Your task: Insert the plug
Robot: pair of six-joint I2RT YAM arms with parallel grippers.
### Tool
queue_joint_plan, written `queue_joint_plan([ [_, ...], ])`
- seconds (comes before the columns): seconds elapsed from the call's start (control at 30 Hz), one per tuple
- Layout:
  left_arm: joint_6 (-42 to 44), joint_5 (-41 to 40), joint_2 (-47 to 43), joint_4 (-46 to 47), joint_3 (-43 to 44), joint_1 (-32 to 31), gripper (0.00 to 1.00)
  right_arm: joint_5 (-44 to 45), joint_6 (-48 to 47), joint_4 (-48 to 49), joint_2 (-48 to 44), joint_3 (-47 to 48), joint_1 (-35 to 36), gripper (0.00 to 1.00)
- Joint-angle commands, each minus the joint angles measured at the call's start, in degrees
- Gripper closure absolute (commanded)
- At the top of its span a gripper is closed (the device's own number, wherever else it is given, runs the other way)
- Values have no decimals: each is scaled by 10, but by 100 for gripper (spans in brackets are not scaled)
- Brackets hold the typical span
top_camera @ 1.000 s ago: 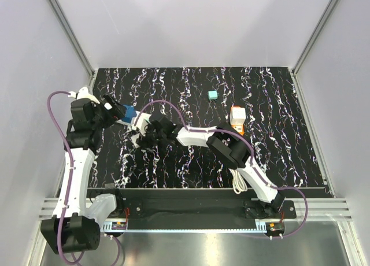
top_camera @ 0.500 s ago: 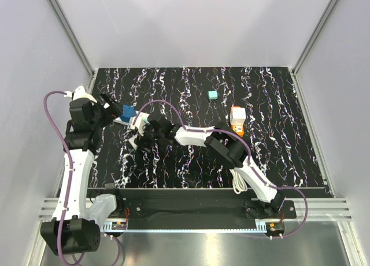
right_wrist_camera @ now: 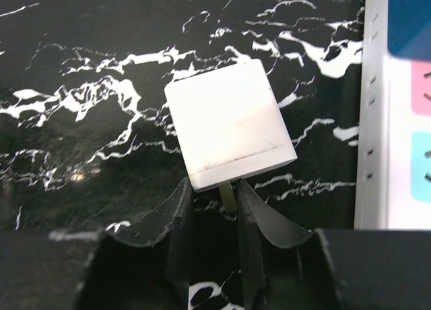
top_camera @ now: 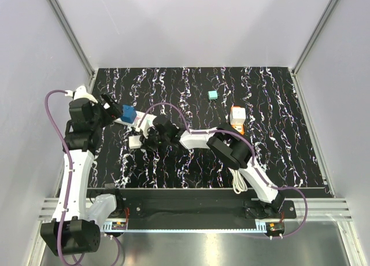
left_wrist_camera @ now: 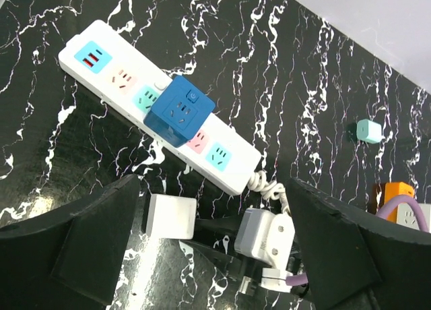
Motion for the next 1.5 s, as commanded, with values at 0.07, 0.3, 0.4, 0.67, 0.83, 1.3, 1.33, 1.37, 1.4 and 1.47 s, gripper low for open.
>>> queue_joint_plan([
  [0.07,25,35,-16,0,0,2,7,-21,12,22,-58,-44,6,98],
  [0.3,73,115,12,-23,15,-1,12,-32,46,-30,-131,-96,6,100],
  [0.4,97,138,16,-25,26,-11,14,-36,93,-120,-173,-91,0,100],
  [0.67,228,309,2,62,29,-50,14,-99,185,-149,-268,-174,-38,100],
  [0.83,405,392,0,64,32,-74,14,-213,268,-149,-334,-209,-101,100],
  [1.3,689,798,73,42,91,-74,22,-423,414,-155,-493,-226,-201,100],
  [1.33,695,820,77,42,94,-74,23,-432,428,-156,-494,-222,-201,100],
  [1.37,708,835,78,43,94,-74,24,-436,435,-155,-494,-213,-201,100],
  [1.4,716,843,74,43,92,-75,25,-441,442,-155,-494,-208,-202,100],
  [1.47,736,850,66,43,84,-76,27,-453,458,-155,-492,-197,-202,100],
])
